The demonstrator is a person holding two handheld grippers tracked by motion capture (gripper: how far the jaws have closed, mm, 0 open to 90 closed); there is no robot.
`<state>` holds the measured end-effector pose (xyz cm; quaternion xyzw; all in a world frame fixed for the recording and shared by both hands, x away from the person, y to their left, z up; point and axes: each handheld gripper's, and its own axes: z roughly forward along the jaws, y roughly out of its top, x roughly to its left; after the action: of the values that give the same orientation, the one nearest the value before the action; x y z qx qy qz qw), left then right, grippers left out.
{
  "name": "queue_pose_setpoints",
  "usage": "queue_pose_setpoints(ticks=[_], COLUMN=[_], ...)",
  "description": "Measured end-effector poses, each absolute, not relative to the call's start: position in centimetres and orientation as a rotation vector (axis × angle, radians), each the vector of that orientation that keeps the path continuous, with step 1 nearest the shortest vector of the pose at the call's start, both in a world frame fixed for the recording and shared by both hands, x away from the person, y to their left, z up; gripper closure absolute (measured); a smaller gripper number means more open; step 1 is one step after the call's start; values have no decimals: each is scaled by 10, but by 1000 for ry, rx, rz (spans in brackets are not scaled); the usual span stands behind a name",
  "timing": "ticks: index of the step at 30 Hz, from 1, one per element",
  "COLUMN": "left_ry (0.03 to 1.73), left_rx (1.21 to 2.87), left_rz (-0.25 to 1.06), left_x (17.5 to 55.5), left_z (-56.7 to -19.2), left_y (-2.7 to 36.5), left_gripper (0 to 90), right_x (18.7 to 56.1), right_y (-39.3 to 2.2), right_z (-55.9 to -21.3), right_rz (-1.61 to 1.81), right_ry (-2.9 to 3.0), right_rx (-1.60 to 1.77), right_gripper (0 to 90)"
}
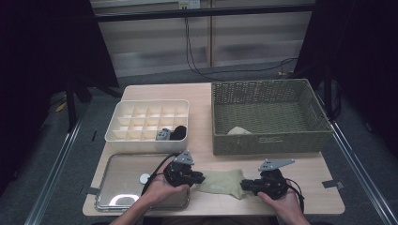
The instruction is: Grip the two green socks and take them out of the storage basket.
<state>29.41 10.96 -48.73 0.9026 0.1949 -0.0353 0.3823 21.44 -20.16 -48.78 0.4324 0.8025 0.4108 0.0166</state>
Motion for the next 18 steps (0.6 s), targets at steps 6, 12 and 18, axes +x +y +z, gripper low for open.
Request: queue_pose_setpoints(ticks=[6, 12, 18], left_ry=[494, 473, 454], left_rx=[2324, 2318, 2317], left_rz=[-91, -121, -135], left_x=[293, 286, 282], left_z=[-492, -493, -493], left_y=[110, 107, 101], left_gripper=[761, 749, 729], right_x=[220, 226, 232], right_y=[-200, -210, -217], right_z=[-497, -497, -498], right_rz=[1170, 1149, 1153], right_ry=[2548, 2488, 2449], right_rx=[1338, 1382, 1420], right_gripper=[845, 841, 830])
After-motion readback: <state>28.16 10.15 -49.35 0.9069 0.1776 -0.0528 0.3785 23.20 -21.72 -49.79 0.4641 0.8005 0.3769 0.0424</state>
